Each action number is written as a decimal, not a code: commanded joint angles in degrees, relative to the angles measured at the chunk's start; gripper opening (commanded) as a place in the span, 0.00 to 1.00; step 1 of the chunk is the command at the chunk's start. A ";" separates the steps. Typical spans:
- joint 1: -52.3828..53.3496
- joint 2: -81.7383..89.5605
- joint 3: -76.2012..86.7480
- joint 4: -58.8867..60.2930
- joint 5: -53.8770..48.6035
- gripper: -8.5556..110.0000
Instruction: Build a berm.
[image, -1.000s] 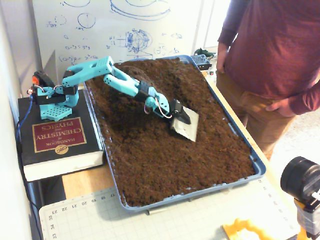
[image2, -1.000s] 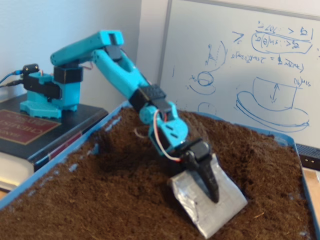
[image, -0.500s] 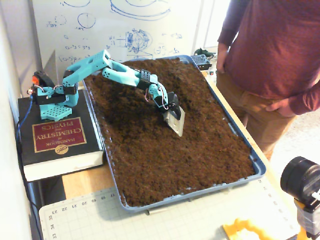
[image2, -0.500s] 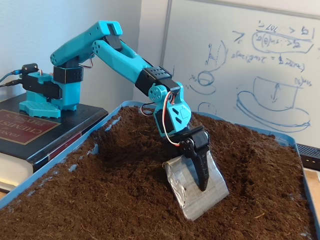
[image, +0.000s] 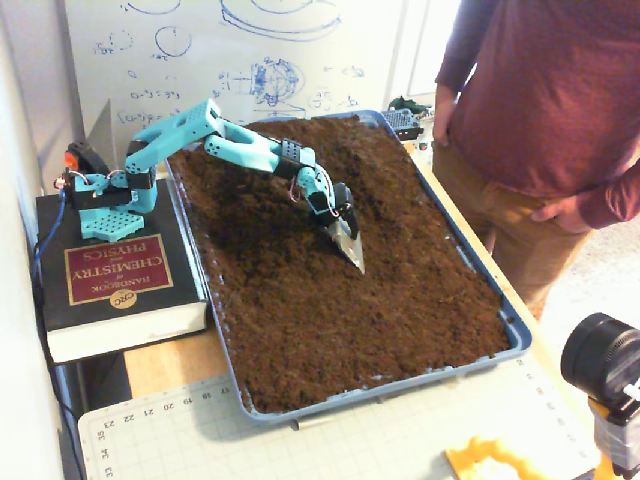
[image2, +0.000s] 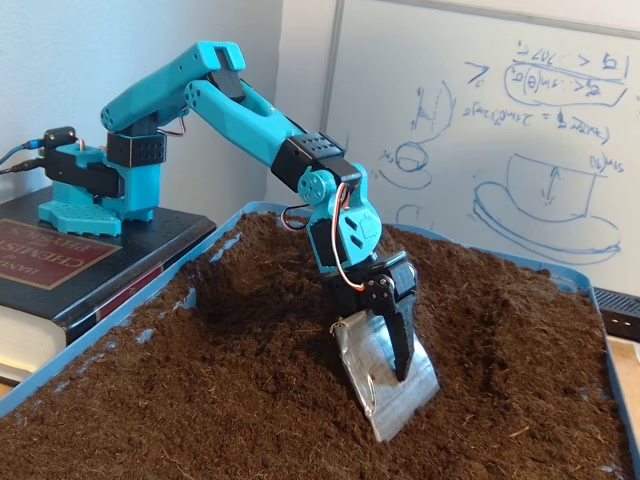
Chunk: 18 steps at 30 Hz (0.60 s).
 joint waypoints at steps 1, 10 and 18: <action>-1.76 7.82 -1.14 6.24 -0.79 0.07; -4.13 13.27 -1.58 18.54 -0.79 0.07; -4.22 15.73 -2.29 19.51 -0.26 0.07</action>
